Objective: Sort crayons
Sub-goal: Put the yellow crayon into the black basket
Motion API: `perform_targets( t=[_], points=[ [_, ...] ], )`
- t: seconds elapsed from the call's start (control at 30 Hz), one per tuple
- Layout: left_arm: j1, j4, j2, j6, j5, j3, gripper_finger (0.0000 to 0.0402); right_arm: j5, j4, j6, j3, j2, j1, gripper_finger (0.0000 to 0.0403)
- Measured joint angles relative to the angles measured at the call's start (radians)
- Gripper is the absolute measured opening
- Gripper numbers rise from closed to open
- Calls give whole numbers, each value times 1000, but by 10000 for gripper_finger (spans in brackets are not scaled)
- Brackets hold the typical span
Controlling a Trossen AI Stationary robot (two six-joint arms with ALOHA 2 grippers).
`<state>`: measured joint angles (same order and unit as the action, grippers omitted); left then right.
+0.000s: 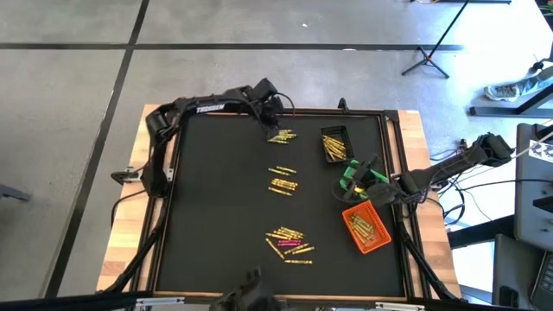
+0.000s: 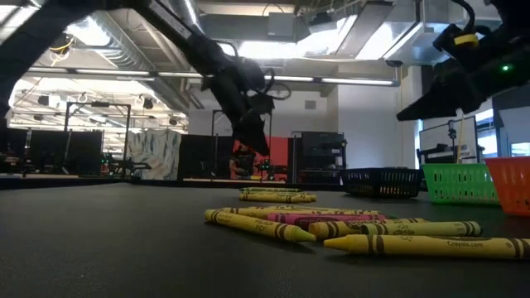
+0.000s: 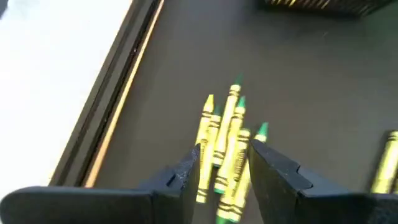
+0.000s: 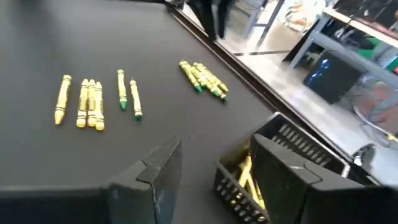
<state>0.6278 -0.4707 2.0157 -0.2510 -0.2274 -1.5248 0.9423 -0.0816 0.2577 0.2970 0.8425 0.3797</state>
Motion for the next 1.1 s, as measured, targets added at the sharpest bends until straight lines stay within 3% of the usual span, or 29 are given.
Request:
perform_targets(
  t=[0.2, 0.33, 0.67, 1.1],
  points=[
    [28, -203, 153, -104, -4, -169, 118, -106, 36, 8, 0, -1, -1, 188],
    [41, -250, 194, -176, -31, -220, 118, -163, 29, 35, 0, 0, -1, 188],
    [62, -244, 224, -353, -41, -207, 118, -175, 28, 76, 1, 0, -1, 188],
    [78, -213, 226, -389, -13, -191, 118, -175, 35, 80, 2, 0, -1, 188]
  ],
)
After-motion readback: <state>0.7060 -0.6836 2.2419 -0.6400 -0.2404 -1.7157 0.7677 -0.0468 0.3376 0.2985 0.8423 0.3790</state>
